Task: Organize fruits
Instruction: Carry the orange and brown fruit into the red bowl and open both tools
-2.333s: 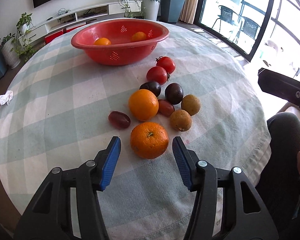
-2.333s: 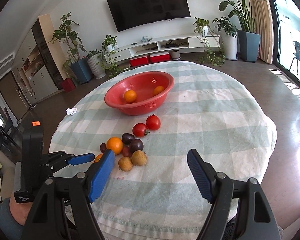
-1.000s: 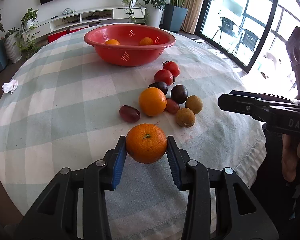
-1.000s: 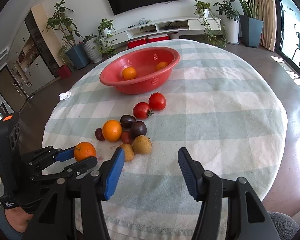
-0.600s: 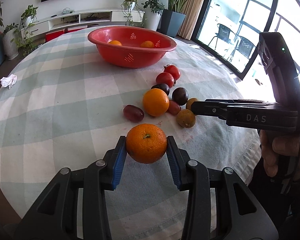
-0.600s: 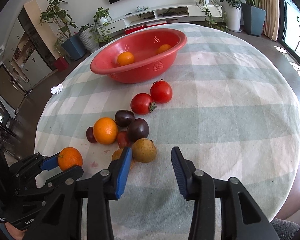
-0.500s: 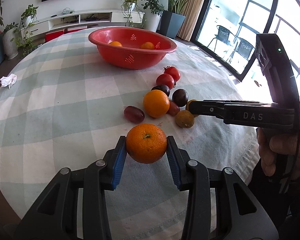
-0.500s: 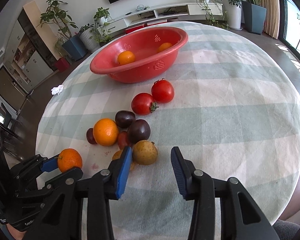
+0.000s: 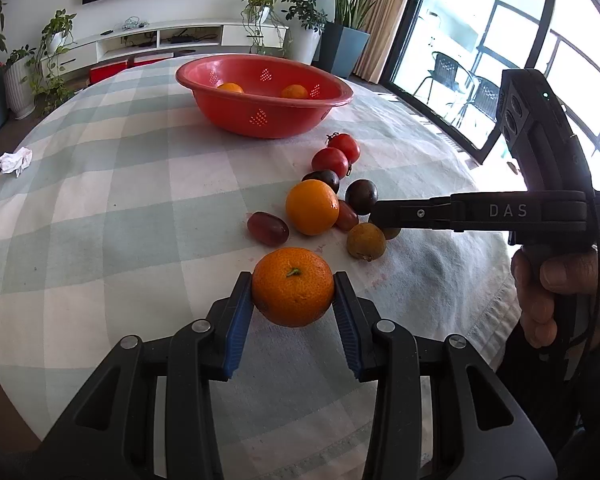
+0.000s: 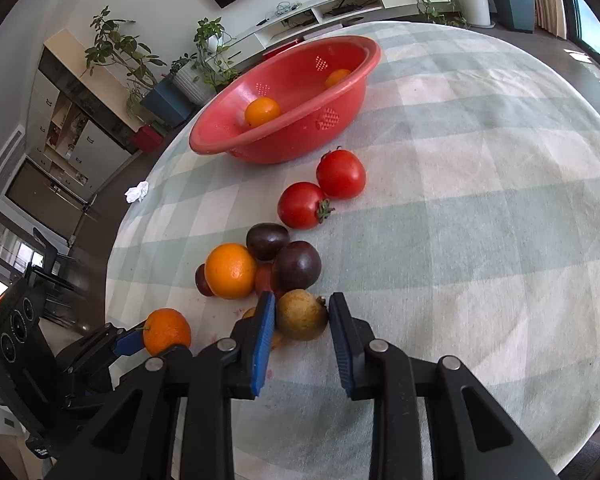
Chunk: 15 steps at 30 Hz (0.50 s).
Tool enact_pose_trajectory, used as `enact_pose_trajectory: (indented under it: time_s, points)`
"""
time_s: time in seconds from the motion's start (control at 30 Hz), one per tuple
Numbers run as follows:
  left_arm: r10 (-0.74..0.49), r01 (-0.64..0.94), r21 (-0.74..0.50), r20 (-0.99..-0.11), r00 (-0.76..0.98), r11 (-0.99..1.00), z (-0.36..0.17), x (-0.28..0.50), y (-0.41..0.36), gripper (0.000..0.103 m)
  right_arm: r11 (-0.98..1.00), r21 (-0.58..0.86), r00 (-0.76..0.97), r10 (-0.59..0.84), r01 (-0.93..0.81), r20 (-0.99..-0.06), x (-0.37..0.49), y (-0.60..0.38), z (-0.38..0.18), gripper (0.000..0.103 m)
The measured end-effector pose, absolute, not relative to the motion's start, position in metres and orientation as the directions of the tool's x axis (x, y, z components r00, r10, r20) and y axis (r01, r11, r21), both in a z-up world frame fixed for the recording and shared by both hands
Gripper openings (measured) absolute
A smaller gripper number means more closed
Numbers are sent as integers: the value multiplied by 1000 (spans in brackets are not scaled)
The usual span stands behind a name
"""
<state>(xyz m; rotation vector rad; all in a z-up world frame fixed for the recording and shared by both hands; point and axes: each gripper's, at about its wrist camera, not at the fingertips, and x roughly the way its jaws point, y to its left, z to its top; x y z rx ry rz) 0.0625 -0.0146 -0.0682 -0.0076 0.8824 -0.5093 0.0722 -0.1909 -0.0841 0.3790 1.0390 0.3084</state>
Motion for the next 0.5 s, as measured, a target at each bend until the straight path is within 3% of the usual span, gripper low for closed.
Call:
enact_pose_trajectory:
  time_s: [0.5]
  points:
    - [-422, 422, -200, -729, 538, 884, -63, 61, -17, 37, 897, 439, 509, 404, -55, -760, 53, -203, -73, 30]
